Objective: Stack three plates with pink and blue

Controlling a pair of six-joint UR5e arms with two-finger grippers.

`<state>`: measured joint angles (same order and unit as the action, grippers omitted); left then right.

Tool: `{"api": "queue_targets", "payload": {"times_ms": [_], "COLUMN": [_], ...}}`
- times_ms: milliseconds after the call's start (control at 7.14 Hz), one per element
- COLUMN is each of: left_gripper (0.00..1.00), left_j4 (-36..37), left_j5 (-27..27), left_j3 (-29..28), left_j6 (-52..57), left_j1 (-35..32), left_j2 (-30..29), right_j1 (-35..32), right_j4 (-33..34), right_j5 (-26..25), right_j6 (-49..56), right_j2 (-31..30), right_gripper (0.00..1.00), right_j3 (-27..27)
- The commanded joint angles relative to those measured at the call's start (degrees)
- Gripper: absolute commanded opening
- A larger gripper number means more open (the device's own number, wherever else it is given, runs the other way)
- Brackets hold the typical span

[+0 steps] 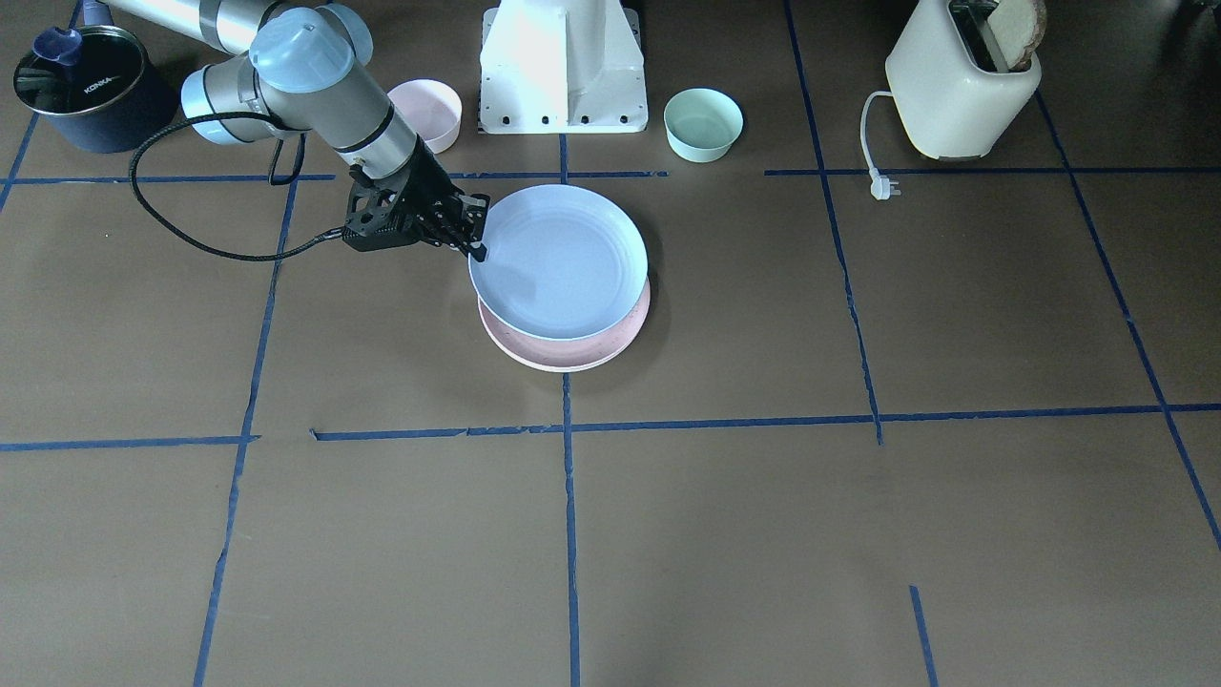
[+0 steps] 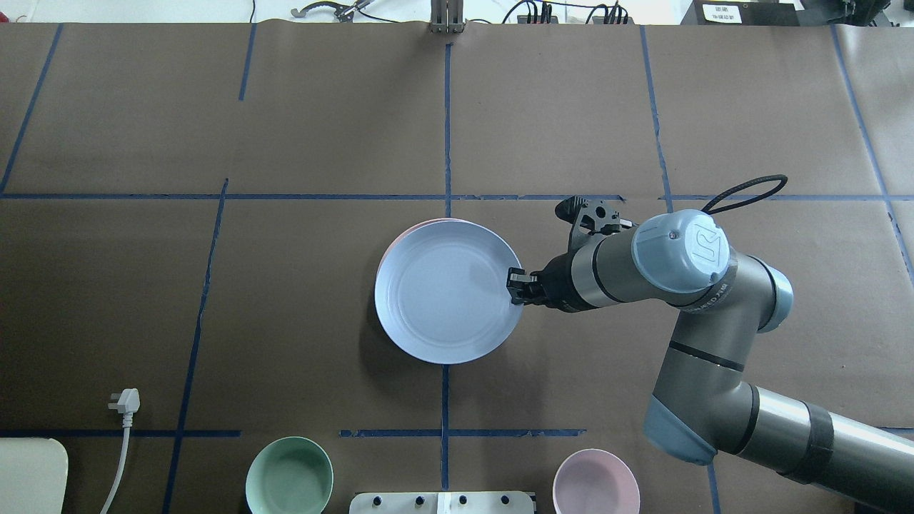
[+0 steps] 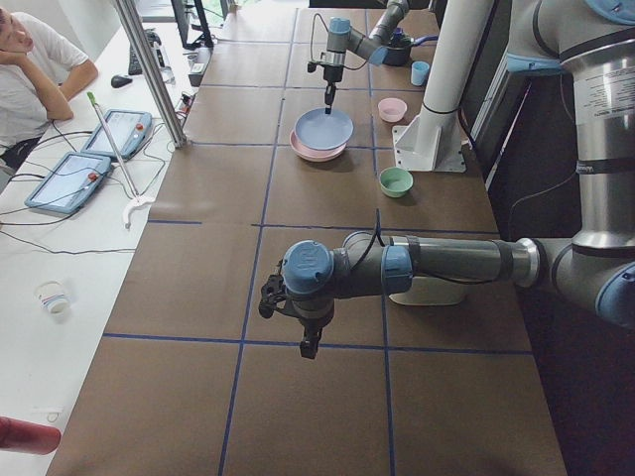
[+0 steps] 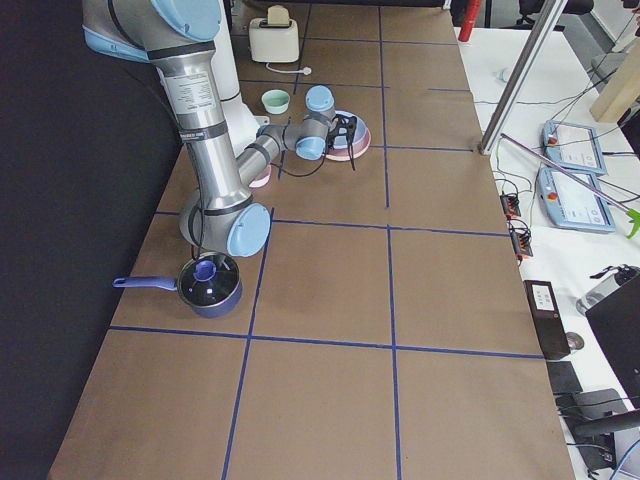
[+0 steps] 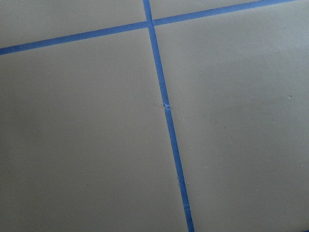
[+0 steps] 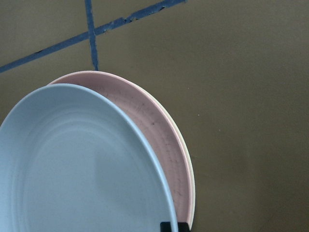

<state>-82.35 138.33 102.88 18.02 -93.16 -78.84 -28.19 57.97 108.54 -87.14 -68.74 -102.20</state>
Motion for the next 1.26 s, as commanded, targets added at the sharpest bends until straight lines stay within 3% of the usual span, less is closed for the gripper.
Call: {"api": "queue_targets", "payload": {"times_ms": [0, 140, 420, 560, 840, 1120], "left_gripper": [1.0, 1.0, 1.0, 1.0, 1.0, 1.0], "left_j4": [0.0, 0.0, 0.0, 0.0, 0.9, 0.2], "left_j5": [0.0, 0.0, 0.0, -0.1, -0.9, -0.3], "left_j3": [0.0, 0.0, -0.1, -0.1, -0.6, -1.2], "left_j6": [0.0, 0.0, 0.0, -0.1, -0.3, 0.2], "left_j1": [0.0, 0.0, 0.1, 0.2, 0.4, 0.4], "left_j2": [0.0, 0.0, -0.1, -0.1, -0.8, -0.6], "right_j1": [0.2, 0.2, -2.9, -7.3, -19.2, -31.9], "right_j4": [0.0, 0.1, 7.1, 11.2, 23.5, 33.6], "right_j5": [-1.5, -1.8, 0.7, 6.1, 15.5, 20.2], "right_j6": [0.0, 0.3, 1.6, 8.5, 29.2, 55.7], "right_j2": [0.4, 0.4, 2.2, 2.6, 1.8, -3.4], "right_gripper": [0.28, 0.99, 1.0, 1.0, 1.0, 1.0], "right_j3": [1.0, 1.6, 1.6, 1.5, 1.7, 1.7]}}
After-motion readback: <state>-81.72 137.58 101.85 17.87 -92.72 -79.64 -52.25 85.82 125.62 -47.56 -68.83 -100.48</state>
